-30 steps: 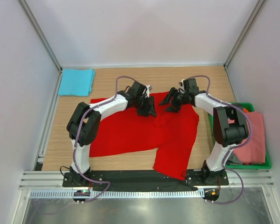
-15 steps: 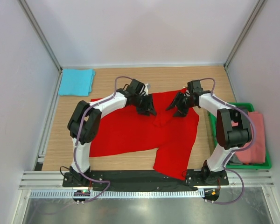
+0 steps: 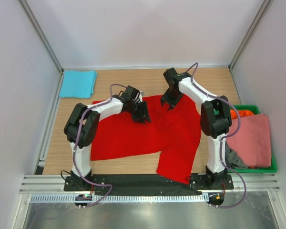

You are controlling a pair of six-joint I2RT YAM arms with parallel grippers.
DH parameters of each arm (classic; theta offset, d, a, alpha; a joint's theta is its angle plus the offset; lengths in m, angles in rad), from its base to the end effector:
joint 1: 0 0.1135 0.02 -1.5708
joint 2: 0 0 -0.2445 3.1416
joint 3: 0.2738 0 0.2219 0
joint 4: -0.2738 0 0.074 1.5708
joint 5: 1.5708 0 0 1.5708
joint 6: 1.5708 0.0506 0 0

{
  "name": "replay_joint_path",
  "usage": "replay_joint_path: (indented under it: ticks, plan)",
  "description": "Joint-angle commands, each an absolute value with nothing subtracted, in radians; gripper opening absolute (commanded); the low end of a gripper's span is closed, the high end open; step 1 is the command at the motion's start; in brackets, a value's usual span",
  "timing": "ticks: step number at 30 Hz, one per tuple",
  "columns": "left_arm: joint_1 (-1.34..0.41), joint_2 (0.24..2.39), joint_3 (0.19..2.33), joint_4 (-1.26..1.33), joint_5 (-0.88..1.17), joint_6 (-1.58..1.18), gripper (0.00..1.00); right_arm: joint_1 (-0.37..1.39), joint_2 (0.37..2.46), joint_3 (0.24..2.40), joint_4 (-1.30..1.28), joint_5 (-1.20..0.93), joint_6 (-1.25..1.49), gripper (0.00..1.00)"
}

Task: Fold and stack the t-shirts
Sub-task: Fold the tshirt

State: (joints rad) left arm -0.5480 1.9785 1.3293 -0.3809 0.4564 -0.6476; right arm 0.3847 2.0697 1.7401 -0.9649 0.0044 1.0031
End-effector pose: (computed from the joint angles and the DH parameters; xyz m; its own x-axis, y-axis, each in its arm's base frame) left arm 0.3169 -0.2195 0.1542 -0.9826 -0.0347 -0.1826 0.0859 0.7863 -0.6119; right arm 0.3639 0.1471 0.1959 -0.7950 0.5878 -0.1503 0.5507 0.8030 0.2277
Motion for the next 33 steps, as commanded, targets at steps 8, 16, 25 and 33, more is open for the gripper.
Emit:
replay_joint_path:
  ticks: [8, 16, 25, 33]
  plan:
    - [-0.506, 1.852, 1.243, -0.281, 0.502, -0.638, 0.44, 0.437, 2.177, 1.878, -1.183, 0.201, 1.144, 0.44]
    - [-0.482, 1.844, 1.220, -0.256, 0.523, -0.649, 0.44, 0.449, 2.209, 1.861, -1.160, 0.157, 1.169, 0.42]
    - [-0.472, 1.856, 1.218, -0.242, 0.537, -0.661, 0.44, 0.446, 2.247, 1.888, -1.154, 0.133, 1.166, 0.44]
    - [-0.466, 1.868, 1.216, -0.232, 0.566, -0.667, 0.44, 0.449, 2.241, 1.899, -1.169, 0.135, 1.146, 0.26]
